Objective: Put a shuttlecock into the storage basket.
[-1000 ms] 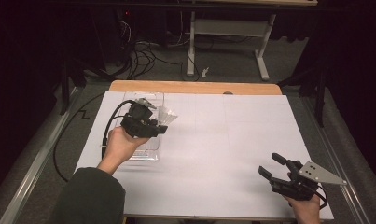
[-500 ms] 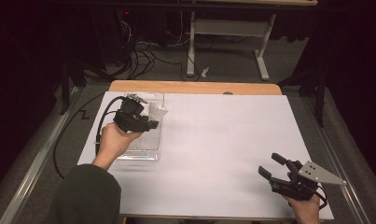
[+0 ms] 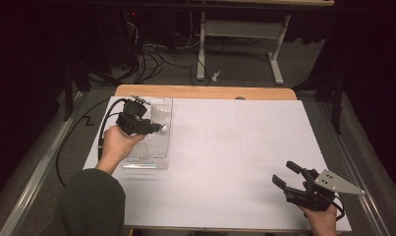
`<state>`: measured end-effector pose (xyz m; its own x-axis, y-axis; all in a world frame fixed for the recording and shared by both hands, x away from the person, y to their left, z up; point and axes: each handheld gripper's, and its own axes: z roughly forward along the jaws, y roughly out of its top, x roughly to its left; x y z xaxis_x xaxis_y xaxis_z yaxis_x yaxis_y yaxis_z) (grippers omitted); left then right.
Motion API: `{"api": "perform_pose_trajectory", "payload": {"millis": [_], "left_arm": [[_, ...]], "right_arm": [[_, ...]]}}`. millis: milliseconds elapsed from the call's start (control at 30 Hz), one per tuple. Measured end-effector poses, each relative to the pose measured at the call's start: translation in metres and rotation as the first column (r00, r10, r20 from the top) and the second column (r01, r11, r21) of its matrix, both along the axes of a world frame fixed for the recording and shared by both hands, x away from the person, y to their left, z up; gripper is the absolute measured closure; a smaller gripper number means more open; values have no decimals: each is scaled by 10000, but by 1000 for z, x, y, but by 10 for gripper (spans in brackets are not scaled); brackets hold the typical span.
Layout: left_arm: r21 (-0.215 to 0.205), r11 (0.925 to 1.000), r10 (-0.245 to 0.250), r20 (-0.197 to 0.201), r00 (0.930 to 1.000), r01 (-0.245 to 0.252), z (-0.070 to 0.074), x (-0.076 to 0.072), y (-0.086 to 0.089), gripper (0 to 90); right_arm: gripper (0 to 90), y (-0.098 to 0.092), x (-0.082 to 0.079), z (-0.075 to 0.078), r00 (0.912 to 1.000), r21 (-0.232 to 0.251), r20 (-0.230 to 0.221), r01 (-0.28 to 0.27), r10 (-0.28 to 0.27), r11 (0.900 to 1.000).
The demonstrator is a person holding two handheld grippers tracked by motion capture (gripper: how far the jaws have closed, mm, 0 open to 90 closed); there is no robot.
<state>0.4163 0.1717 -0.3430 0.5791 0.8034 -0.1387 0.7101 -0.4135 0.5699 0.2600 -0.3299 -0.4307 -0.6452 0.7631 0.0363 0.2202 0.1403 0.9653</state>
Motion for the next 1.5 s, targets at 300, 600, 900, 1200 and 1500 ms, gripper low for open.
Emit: {"api": "perform_pose_trajectory", "payload": {"millis": [300,600,900,1200,1500], "left_arm": [[374,9984,441,-407,9982,-425,-11,15,1,650],[781,9942,800,-809,9935,-737,-22,27,2,649],[1112,9902,956,-974,9906,-846,-30,33,-2,648],[1222,9877,1118,-1186,9866,-973,-37,38,-3,646],[1254,9874,1122,-1287,9853,-961,-38,39,-3,634]], "right_arm": [[280,0,0,0,10000,24,38,-1,1,10000],[280,0,0,0,10000,38,39,-27,27,10000],[281,0,0,0,10000,66,39,-61,61,10000],[280,-1,0,0,9999,94,76,-73,72,9999],[280,0,0,0,9999,96,63,-87,86,9999]]}}
